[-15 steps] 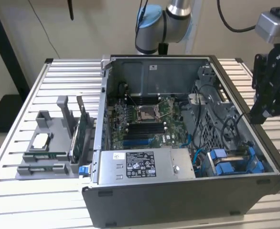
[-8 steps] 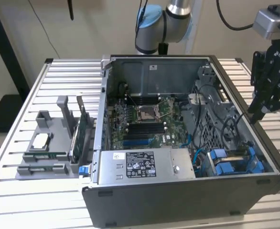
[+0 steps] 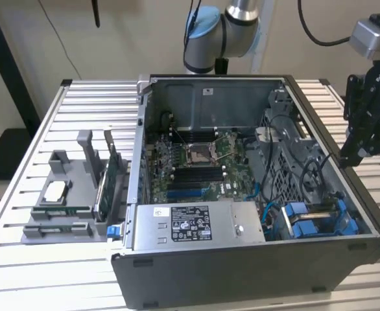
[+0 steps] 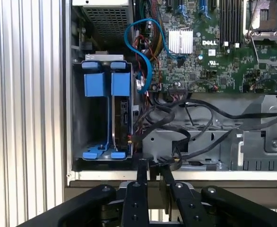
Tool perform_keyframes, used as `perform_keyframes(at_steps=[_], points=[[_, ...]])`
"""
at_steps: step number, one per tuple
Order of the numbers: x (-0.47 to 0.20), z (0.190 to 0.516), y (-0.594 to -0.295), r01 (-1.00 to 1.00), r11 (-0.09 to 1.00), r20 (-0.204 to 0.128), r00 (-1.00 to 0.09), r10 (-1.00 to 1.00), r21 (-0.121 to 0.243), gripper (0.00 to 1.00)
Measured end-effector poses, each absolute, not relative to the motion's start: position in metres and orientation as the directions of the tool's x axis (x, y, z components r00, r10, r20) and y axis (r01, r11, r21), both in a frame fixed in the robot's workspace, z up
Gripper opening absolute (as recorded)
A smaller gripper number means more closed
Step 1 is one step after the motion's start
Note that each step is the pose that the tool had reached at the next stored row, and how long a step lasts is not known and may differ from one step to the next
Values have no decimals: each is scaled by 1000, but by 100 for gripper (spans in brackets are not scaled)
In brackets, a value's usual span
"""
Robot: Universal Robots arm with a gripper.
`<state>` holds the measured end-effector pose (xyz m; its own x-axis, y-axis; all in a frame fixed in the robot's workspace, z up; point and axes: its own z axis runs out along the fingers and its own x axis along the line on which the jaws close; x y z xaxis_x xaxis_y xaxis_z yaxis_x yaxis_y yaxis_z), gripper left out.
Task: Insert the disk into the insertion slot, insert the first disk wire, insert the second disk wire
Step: 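Insert the second disk wire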
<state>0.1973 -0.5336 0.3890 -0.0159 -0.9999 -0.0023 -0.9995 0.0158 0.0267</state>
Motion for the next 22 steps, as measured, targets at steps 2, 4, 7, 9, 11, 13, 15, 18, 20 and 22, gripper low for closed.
perform_keyframes(at_steps=[2, 4, 7, 9, 11, 13, 15, 18, 20, 22], points=[[197, 387, -534, -999, 18, -2, -18, -1000, 32, 26], [197, 385, -534, -999, 21, -2, -21, -1000, 37, 26], [197, 383, -534, -999, 24, -2, -24, -1000, 43, 24], [197, 382, -534, -999, 26, -2, -26, -1000, 46, 17], [197, 382, -534, -998, 27, -2, -27, -1000, 48, 17], [197, 382, -534, -998, 27, -2, -27, -1000, 49, 17], [197, 382, -534, -998, 27, -2, -27, -1000, 50, 17], [197, 386, -534, -998, 27, -2, -27, -1000, 50, 17], [197, 390, -534, -998, 27, -1, -27, -1000, 51, 17], [197, 394, -534, -998, 27, -1, -27, -1000, 51, 17]])
